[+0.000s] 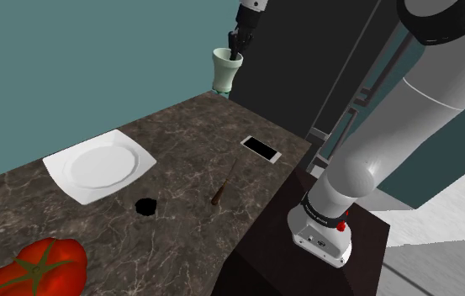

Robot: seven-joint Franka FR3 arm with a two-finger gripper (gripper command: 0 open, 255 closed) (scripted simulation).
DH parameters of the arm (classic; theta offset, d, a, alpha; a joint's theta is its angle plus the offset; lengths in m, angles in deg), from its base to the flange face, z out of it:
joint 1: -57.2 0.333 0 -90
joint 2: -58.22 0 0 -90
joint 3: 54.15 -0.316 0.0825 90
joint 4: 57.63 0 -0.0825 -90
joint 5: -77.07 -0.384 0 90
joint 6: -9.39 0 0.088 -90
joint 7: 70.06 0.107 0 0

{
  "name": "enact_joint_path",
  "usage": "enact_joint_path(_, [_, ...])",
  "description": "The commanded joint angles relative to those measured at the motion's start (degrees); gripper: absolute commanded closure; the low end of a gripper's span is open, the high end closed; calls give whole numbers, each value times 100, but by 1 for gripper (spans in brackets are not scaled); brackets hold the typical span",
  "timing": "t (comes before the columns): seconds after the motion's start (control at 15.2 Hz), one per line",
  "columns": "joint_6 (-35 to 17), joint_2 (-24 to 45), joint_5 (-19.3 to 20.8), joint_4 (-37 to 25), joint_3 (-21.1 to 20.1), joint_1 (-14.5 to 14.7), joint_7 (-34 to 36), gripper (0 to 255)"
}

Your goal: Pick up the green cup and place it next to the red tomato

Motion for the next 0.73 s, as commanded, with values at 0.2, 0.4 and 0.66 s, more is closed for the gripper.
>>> enact_joint_path(0.2, [378, -12, 14, -368, -1, 0, 43, 255])
enact_joint_path(0.4, [609, 0, 17, -613, 0, 0, 66, 255])
enact_joint_path(0.66, [737, -149, 54, -610, -71, 50, 209, 255])
